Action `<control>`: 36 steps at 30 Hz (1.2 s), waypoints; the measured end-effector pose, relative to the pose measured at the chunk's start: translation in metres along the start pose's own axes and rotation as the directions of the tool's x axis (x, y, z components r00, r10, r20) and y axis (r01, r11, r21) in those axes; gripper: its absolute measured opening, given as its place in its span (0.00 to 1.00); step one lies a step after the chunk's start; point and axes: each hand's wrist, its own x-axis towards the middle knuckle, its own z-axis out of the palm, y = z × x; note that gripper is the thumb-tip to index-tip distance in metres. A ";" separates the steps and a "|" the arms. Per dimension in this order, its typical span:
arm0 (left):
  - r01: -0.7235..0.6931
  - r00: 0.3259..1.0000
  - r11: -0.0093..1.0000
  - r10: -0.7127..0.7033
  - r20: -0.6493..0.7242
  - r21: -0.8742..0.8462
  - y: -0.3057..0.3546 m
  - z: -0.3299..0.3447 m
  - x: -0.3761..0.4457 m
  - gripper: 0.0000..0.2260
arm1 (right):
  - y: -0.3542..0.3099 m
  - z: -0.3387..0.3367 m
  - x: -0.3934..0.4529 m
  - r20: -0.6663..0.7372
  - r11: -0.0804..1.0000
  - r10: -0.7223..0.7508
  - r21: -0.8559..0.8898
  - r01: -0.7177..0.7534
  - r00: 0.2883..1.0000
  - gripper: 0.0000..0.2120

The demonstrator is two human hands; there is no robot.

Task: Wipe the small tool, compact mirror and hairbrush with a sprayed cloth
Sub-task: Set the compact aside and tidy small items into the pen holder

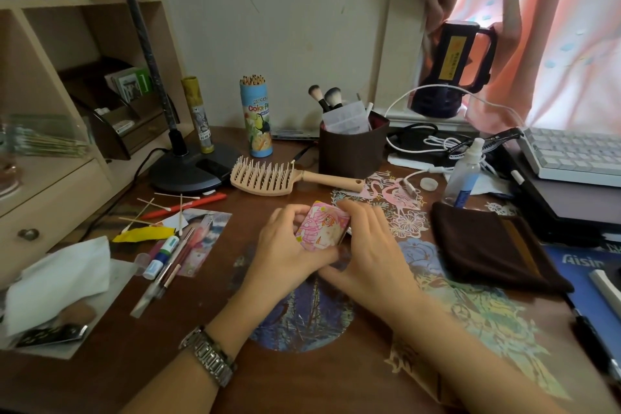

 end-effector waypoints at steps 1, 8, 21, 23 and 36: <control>-0.010 1.000 1.000 0.010 -0.006 0.004 -0.001 0.000 0.000 0.30 | 0.000 0.000 0.000 -0.003 1.000 0.003 0.003 -0.003 1.000 0.32; -0.020 1.000 0.998 0.021 -0.008 0.057 -0.009 -0.006 0.007 0.33 | 0.004 -0.004 0.001 0.059 0.998 0.048 0.033 -0.050 0.997 0.36; -0.133 0.969 0.929 0.049 0.243 0.344 -0.015 -0.050 0.025 0.34 | 0.062 -0.061 0.007 0.368 0.981 0.192 -0.094 -0.169 0.910 0.26; -0.146 0.959 0.923 0.043 0.281 0.357 -0.014 -0.060 0.031 0.33 | 0.065 -0.061 0.008 0.385 0.974 0.224 -0.092 -0.205 0.895 0.25; -0.122 0.904 0.894 -0.079 0.420 0.431 -0.042 -0.092 0.070 0.33 | 0.077 -0.058 0.004 0.438 0.960 0.269 -0.191 -0.204 0.858 0.23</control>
